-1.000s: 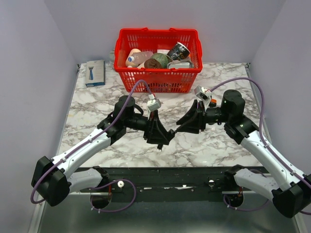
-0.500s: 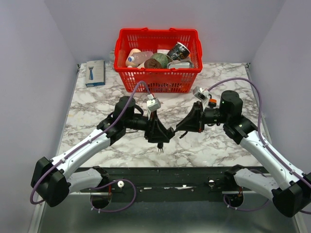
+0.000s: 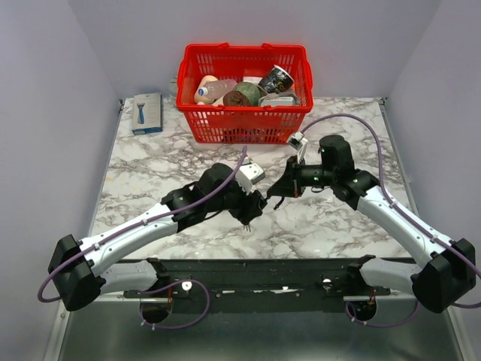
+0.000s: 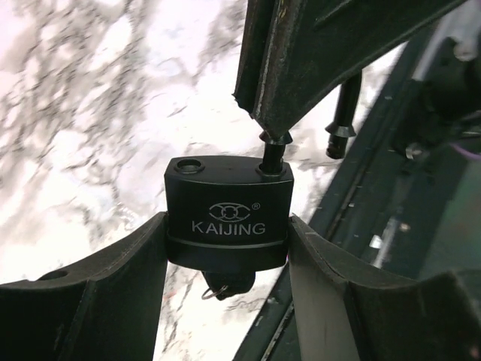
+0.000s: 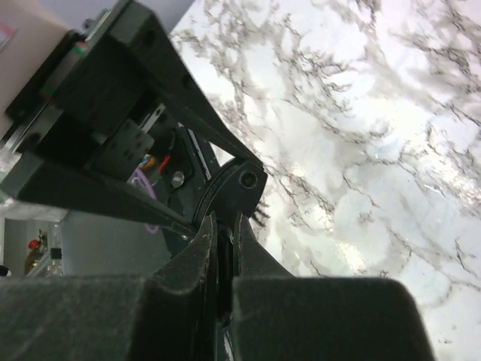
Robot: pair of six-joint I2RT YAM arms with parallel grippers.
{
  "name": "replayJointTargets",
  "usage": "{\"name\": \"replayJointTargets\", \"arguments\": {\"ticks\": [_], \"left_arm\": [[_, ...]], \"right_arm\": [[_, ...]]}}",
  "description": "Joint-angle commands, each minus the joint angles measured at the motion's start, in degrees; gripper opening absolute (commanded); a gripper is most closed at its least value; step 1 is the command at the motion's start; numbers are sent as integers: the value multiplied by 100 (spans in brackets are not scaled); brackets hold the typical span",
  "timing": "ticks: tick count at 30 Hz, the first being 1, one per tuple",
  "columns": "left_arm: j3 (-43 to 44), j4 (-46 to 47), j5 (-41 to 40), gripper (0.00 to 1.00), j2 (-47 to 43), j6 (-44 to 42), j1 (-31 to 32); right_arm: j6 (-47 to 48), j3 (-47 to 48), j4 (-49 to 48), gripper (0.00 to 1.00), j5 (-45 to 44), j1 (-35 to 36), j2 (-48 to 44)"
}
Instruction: Unlock with the key
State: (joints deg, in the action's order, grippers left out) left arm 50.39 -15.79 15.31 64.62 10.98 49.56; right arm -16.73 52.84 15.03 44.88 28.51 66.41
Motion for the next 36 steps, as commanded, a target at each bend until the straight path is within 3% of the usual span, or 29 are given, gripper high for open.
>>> {"name": "replayJointTargets", "arguments": {"ticks": [1, 7, 9, 10, 13, 16, 19, 25, 36], "left_arm": [[427, -389, -2497, 0, 156, 501, 290], [595, -697, -3060, 0, 437, 879, 607], [568, -680, -3060, 0, 464, 1132, 607], [516, -654, -3052, 0, 481, 1221, 607], [419, -592, -3069, 0, 604, 1652, 607], [436, -627, -2982, 0, 885, 2038, 607], [515, -671, -2955, 0, 1192, 2232, 607], [1077, -1453, -3667, 0, 2080, 2602, 581], [1491, -1567, -3711, 0, 2879, 2795, 572]], "right_arm": [[-84, 279, 325, 1, -788, -4, 266], [-251, 218, 361, 4, -1314, -4, 522], [-278, 166, 369, 20, -1552, -12, 557], [-304, 139, 378, 38, -1753, -21, 557], [-366, 7, 361, 66, -2201, -74, 505], [-471, -194, 361, 75, -2737, -188, 320], [-559, -440, 369, 77, -3307, -346, 48], [-481, -810, 483, 82, -4065, -408, -628], [-173, -1232, 633, 84, -4321, -417, -1095]]}}
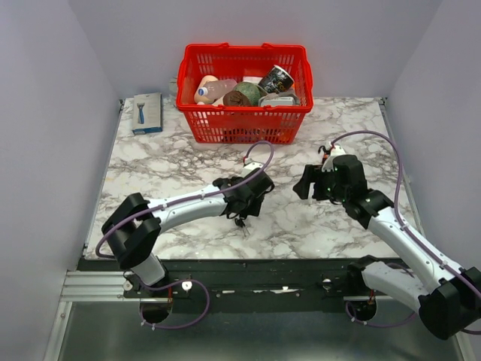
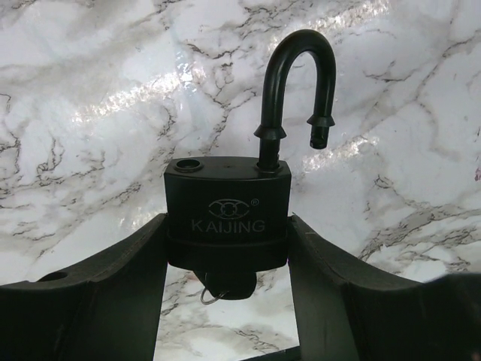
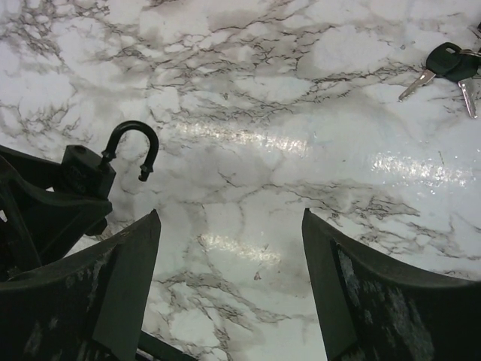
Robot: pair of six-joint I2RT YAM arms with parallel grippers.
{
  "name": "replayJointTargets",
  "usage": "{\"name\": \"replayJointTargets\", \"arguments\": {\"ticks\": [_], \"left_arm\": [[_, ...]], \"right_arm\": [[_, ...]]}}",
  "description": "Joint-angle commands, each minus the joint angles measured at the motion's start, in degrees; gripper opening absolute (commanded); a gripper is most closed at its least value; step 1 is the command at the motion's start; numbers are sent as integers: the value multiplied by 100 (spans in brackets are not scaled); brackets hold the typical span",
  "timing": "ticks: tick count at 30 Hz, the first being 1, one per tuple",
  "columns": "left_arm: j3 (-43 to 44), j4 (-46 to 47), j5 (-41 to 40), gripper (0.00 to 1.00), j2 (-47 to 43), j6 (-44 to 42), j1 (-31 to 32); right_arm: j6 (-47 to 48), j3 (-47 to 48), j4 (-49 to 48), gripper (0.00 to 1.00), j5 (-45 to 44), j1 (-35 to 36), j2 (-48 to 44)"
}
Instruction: Unlock with the key
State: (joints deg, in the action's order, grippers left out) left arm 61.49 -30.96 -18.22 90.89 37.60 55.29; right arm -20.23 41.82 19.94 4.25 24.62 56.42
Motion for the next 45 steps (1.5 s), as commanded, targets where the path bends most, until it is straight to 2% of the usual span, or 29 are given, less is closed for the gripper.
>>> {"name": "replayJointTargets", "arguments": {"ticks": [1, 4, 11, 13, 16, 17, 19, 20, 22, 23, 25, 26, 27, 32, 37, 40, 41, 45], "left_arm": [[442, -59, -210, 0, 332, 159, 0], [582, -77, 28, 0, 692, 159, 0], [759, -130, -60, 0, 1150, 238, -70], [855, -147, -42, 5, 1264, 239, -88], [917, -103, 37, 22, 1405, 247, -106], [926, -68, 99, 37, 1431, 247, -106], [908, 46, 318, 49, 1493, 247, -115], [891, 64, 371, 60, 1510, 247, -123], [882, 90, 442, 69, 1519, 239, -123], [873, 81, 442, 80, 1510, 247, -123], [838, 151, 390, 86, 1362, 221, -123], [768, 213, 372, 95, 1283, 177, -123], [733, 300, 319, 99, 1108, 151, -123], [575, 354, 205, 99, 440, -235, -123], [144, 337, 380, 99, -990, -1025, -307], [-58, 214, 678, 99, -1880, -1168, -1053], [-102, 231, 932, 99, -2074, -1185, -1647], [-173, 441, 1312, 99, -2742, -1334, -2451]], "right_arm": [[195, -157, 141, 84, -215, -28, -96], [186, -183, 141, 84, -153, -28, -97], [177, -210, 133, 84, -117, -28, -132], [151, -210, 133, 84, -74, -28, -114], [90, -297, 98, 84, -56, -28, -105], [72, -332, 80, 84, -65, -28, -123], [45, -385, 80, 83, -74, -28, -132], [54, -403, 88, 84, -74, -28, -132], [37, -438, 97, 84, -91, -28, -167], [28, -447, 106, 84, -109, -28, -175], [-16, -465, 115, 84, -126, -28, -219], [-34, -465, 141, 84, -161, -28, -228], [-60, -465, 150, 84, -161, -28, -237], [-323, -465, 290, 84, -302, -19, -290], [-876, -491, 150, 84, -109, 209, -229], [-1271, -386, 80, 84, -310, 665, -27], [-1377, -342, 88, 85, -668, 832, 52], [-1992, 35, 89, 86, -1198, 1710, 833]]}}
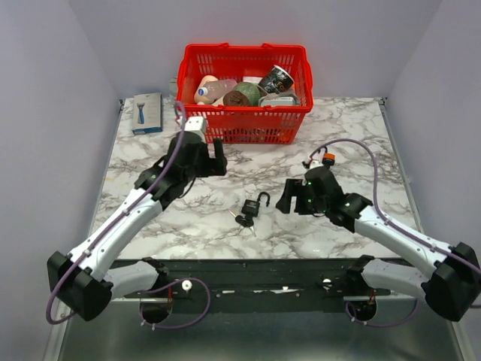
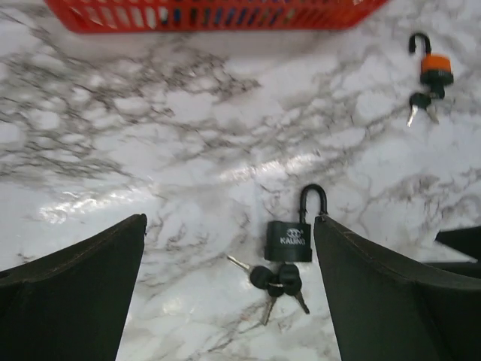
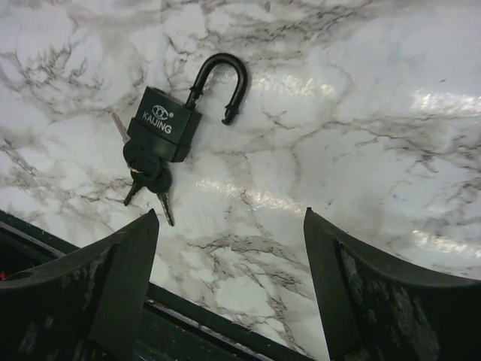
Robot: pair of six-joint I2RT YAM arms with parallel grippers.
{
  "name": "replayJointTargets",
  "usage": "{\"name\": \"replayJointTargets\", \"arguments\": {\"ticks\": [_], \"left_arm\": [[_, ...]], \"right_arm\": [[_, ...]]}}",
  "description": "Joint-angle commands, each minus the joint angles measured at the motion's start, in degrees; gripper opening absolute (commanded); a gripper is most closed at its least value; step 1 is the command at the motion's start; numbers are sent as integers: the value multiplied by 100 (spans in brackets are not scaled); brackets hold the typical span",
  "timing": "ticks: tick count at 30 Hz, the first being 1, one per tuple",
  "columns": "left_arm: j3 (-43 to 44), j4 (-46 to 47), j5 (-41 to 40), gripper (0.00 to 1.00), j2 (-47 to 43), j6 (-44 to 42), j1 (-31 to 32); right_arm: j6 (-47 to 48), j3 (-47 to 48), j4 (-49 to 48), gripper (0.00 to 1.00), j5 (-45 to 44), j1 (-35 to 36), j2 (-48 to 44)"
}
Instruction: Unlock with the key
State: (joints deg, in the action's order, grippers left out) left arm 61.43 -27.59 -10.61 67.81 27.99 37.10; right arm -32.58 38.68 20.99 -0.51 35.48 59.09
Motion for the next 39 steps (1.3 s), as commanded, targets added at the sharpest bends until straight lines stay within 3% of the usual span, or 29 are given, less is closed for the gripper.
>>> {"name": "replayJointTargets", "arguments": {"ticks": [1, 5, 11, 27, 30, 39], "left_arm": [[-158, 105, 647, 99, -444, -417, -721], [-271, 9, 762, 99, -330, -584, -827], [-465, 52, 605, 99, -479, -636, -827], [-544, 132, 745, 99, -471, -645, -827], [-562, 140, 727, 99, -497, -645, -827], [-571, 114, 701, 99, -550, -681, -827]], "right_arm": [[-985, 551, -16, 86, -809, 774, 925], [-1452, 1254, -16, 87, -1257, 1311, 1990], [-1927, 2073, 228, 87, -1152, 1408, 3431], [-1866, 3866, 1609, 81, -1786, 1795, 5200], [-1840, 3981, 1750, 77, -1821, 1839, 5455], [-1577, 3736, 2040, 42, -2268, 1874, 5342]]}}
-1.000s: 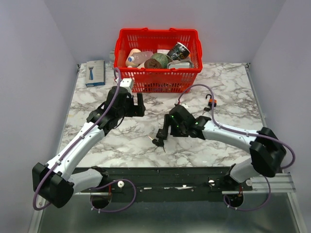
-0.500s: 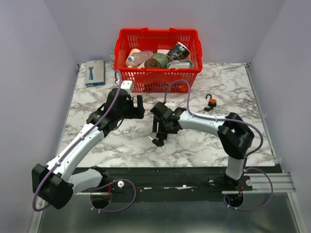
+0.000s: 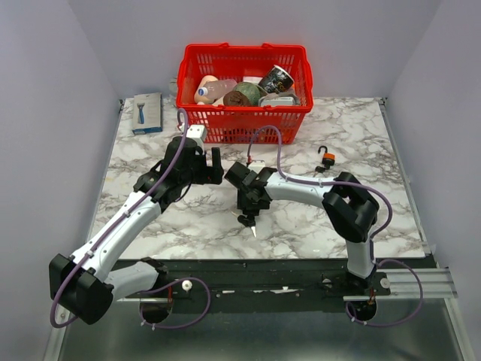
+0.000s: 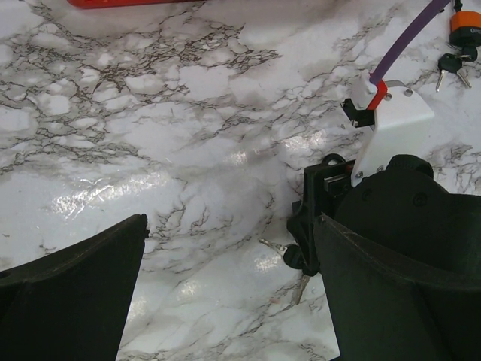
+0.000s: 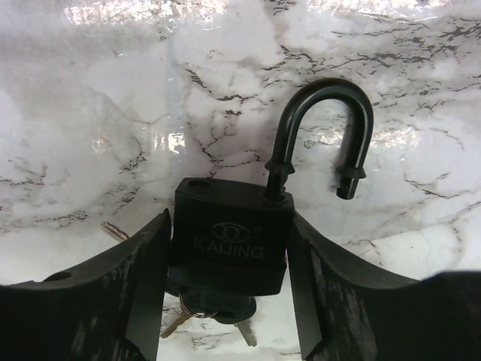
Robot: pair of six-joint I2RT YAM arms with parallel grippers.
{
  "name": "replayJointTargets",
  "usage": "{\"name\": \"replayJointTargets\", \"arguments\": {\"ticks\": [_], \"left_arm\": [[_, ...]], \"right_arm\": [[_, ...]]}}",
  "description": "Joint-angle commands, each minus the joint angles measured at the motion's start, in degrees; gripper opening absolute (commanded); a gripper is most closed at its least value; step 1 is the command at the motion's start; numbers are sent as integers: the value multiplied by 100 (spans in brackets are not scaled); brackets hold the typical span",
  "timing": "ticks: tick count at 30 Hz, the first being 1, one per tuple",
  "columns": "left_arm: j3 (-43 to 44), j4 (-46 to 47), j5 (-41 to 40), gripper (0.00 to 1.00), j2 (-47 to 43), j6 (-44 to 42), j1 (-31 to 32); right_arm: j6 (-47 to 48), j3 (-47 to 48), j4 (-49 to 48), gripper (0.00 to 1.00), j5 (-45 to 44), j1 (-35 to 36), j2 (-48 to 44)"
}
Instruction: Unlock with the key
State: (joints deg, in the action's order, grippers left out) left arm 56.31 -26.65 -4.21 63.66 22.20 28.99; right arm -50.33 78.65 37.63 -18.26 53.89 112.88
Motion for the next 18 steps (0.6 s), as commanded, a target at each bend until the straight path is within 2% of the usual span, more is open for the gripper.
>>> {"name": "replayJointTargets", "arguments": {"ticks": [1, 5, 10, 18], "left_arm": [[-59, 29, 43, 99, -152, -110, -17], [-68, 20, 34, 99, -170, -128, -17], [-68, 11, -1, 99, -178, -145, -17], [-103, 2, -19, 99, -205, -189, -17]], "right_arm": [[294, -367, 368, 41, -538, 25, -177], [769, -1103, 342, 38, -635, -132, -503], [1278, -1984, 8, 37, -205, -589, -1127], [2281, -2433, 315, 36, 375, -1379, -1768]]}}
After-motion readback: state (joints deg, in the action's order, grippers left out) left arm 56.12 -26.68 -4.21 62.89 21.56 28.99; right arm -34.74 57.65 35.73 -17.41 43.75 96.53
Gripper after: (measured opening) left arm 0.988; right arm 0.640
